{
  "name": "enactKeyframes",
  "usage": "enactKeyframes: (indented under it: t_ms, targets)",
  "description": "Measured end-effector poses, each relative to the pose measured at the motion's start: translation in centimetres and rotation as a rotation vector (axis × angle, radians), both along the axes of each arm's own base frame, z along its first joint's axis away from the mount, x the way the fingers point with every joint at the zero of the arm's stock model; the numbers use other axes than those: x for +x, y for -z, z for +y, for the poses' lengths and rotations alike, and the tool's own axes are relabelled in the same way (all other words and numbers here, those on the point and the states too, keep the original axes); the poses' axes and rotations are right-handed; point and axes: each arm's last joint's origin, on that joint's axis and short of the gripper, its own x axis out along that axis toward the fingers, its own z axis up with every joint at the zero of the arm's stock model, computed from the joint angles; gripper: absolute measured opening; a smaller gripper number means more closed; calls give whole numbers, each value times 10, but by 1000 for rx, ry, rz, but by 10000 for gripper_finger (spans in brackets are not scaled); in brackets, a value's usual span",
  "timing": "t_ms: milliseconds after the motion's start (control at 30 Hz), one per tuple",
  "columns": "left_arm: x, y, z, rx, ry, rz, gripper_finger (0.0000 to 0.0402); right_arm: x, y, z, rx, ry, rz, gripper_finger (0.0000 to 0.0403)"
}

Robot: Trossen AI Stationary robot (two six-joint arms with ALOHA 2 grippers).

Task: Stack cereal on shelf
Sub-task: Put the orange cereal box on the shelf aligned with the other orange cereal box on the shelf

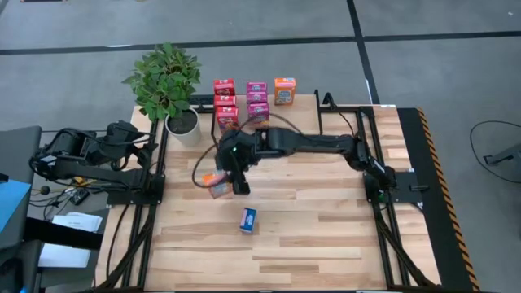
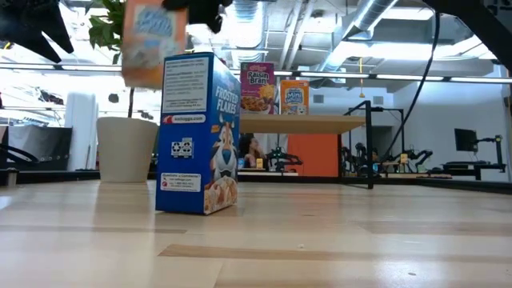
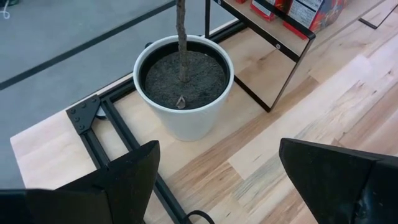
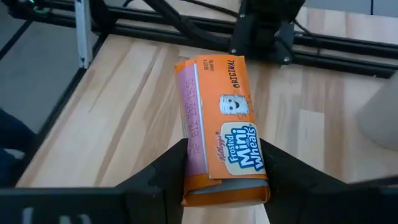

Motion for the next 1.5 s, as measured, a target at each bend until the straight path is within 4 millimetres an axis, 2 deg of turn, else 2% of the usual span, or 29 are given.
enactKeyframes:
  t_ms: [167, 300, 467, 700, 867, 1033, 1167, 1300, 1500]
  targets:
    - [0, 0, 0, 1, 1, 1, 321, -34, -38, -17, -8, 35, -10, 196]
    - [0, 0, 0, 15, 14, 16, 321, -72, -77, -42, -16, 102, -30, 205]
    - [0, 0, 1, 34, -2, 16, 321, -122, -111, -70, -20, 193, -22, 203]
    - [0, 0, 1, 37, -8, 14, 321, -209, -145, -103, -83, 392, 71, 189]
    - [-1, -1, 1, 44, -28, 3, 321, -257, -165, -117, -107, 486, 41, 193]
    - [-1, -1, 2, 52, -61, -15, 321, -288, -162, -126, -132, 541, 64, 200]
    - [-1, -2, 2, 57, -94, -36, 321, -300, -149, -134, -97, 533, 29, 195]
    - [-2, -2, 3, 64, -131, -60, 321, -298, -128, -142, -94, 505, -47, 191]
    - [-2, -3, 3, 62, -173, -95, 321, -280, -88, -155, -145, 442, -116, 200]
